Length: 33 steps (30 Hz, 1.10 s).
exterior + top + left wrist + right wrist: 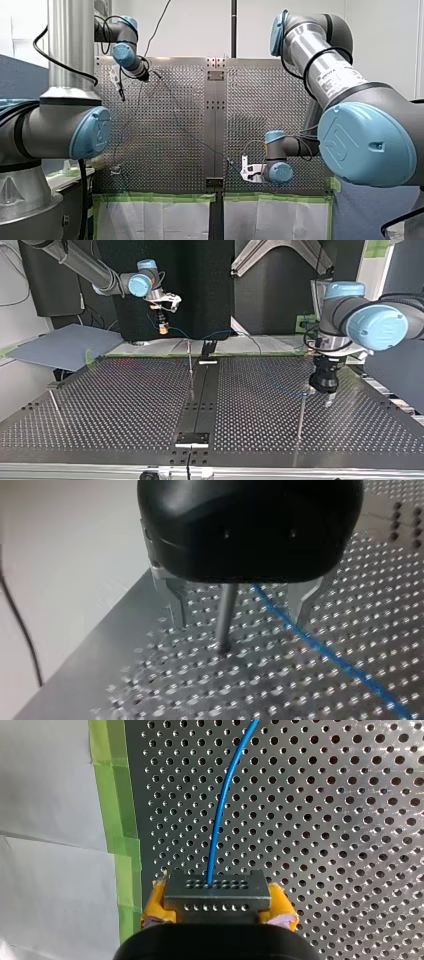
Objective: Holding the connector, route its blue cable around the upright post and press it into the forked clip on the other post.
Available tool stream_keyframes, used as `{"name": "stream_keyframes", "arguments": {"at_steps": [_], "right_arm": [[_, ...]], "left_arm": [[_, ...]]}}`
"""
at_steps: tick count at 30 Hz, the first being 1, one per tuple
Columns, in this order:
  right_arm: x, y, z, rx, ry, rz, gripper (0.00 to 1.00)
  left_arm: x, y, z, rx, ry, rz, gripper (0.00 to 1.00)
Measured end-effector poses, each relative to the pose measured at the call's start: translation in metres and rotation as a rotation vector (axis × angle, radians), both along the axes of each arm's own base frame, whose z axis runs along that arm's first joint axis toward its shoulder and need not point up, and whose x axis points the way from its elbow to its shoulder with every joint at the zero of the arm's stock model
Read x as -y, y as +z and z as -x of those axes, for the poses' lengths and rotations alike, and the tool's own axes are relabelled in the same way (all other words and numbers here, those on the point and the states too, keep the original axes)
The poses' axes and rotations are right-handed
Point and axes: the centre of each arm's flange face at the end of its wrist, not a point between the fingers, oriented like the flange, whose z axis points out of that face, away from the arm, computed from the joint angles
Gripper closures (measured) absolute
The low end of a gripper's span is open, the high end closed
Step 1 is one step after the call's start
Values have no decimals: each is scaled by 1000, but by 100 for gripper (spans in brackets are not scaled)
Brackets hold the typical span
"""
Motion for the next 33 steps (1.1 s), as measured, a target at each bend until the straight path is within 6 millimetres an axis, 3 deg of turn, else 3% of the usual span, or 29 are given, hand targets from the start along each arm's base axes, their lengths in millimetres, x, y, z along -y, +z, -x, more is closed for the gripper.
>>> {"name": "stream_keyframes", "arguments": {"at_steps": [12,24,33], "right_arm": [[-1,0,0,-7,1,-2,100],[0,0,0,-6,2,1,100],[0,0,0,-5,3,3,100]], "left_arm": [[-10,3,-24,108,6,99,2],[-28,58,-41,223,65,91,2],[-26,97,-49,294,22,67,2]]}}
